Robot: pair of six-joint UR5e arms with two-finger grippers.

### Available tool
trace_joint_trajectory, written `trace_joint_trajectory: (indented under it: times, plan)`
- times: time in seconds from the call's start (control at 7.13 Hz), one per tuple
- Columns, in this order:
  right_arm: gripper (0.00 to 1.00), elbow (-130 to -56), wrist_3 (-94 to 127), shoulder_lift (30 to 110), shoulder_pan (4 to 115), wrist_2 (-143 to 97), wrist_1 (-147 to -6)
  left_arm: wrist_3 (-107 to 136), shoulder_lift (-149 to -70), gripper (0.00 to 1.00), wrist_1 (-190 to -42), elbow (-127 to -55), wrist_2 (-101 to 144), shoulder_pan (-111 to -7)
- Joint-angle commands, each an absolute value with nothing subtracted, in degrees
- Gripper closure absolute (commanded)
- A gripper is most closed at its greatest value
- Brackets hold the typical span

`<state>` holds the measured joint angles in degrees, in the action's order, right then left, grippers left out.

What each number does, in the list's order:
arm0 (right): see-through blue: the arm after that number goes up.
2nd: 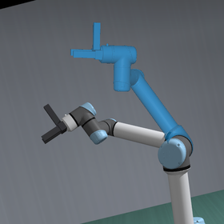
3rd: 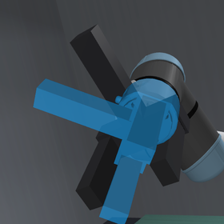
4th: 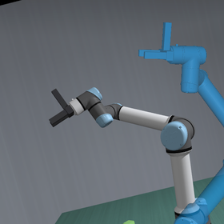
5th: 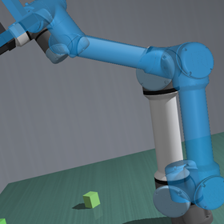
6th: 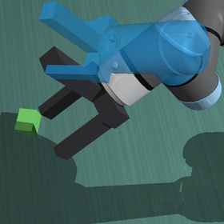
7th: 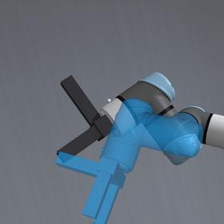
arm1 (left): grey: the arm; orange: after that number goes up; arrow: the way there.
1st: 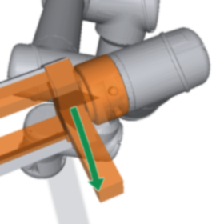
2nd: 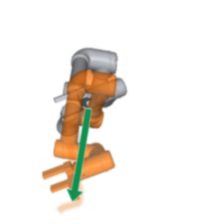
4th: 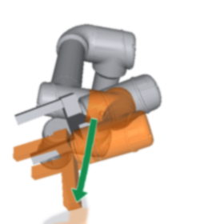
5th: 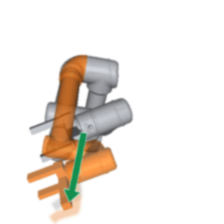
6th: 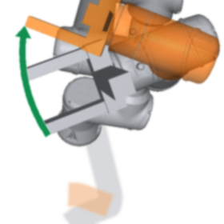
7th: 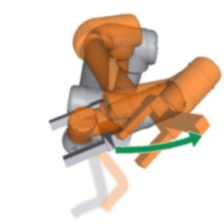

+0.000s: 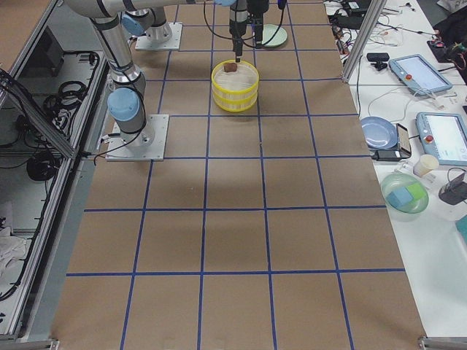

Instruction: Stack buns with steamer

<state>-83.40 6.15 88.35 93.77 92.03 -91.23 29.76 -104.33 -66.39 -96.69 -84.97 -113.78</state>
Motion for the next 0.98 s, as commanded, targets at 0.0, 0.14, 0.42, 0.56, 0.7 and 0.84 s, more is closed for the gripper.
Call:
trace_joint_trajectory:
  times: [0.0, 0.14, 0.42, 0.56, 0.7, 0.84]
  plan:
    - [0.00, -83.41, 6.15, 88.42, 93.78, 92.02, -91.23, 17.63, -101.61, 0.00, -72.91, -91.61, -89.62, -106.65]
    - [0.00, -83.41, 6.15, 88.33, 93.78, 92.02, -91.32, 12.97, -99.86, 0.00, -75.56, -90.28, -91.39, -103.57]
    - [0.00, -83.41, 6.15, 88.33, 93.69, 92.11, -91.23, 6.89, -95.99, 0.00, -79.35, -89.56, -98.14, -96.63]
    - [0.00, -83.41, 6.15, 88.33, 93.78, 92.02, -91.32, 4.33, -94.32, 0.00, -79.54, -89.39, -98.09, -93.29]
    - [0.00, -83.41, 6.15, 88.33, 93.78, 91.93, -91.32, 4.13, -93.18, 0.00, -79.72, -89.21, -98.00, -91.43]
    - [0.00, -83.41, 6.15, 88.33, 93.78, 91.76, -91.32, 4.13, -92.56, 0.00, -80.67, -89.21, -96.69, -90.36]
